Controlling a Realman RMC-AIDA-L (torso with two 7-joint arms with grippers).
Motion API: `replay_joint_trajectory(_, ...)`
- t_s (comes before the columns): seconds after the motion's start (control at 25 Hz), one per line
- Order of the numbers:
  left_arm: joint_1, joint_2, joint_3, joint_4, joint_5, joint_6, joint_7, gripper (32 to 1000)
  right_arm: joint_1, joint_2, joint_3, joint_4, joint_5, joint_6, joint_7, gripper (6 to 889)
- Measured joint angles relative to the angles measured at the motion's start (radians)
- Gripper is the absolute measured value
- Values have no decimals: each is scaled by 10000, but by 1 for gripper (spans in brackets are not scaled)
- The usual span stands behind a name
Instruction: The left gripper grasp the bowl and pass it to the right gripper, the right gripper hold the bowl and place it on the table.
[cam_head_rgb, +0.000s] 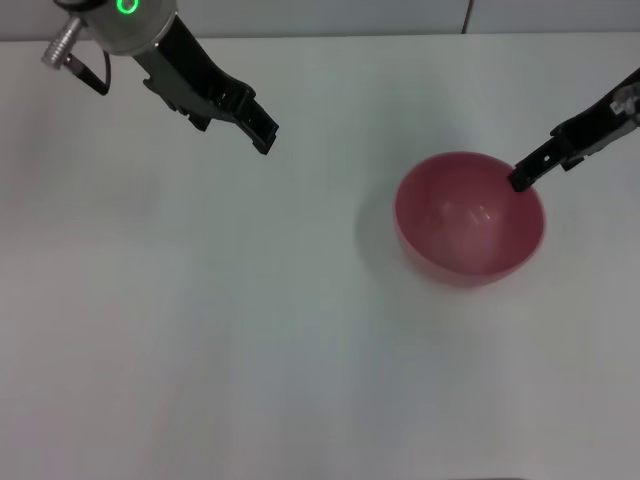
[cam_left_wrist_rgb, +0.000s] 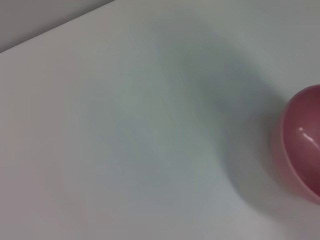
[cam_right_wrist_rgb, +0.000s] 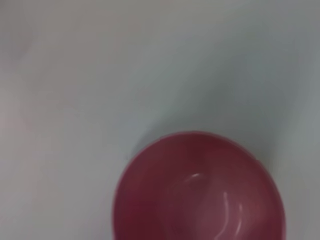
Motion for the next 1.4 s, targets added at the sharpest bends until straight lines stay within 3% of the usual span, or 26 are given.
replay_joint_trajectory(0.24, 37, 3, -6, -1, 150, -91, -49, 865, 284, -76, 72, -128, 0, 609, -2, 869)
replay_joint_trajectory(0.6, 124, 3, -6, -105, 234, -89, -55, 865, 542, -382, 222, -150, -5, 614, 59, 869)
replay_joint_trajectory(1.4, 49, 3, -5, -228, 234, -57, -43, 865, 582, -347, 207, -60, -13, 404, 71, 869)
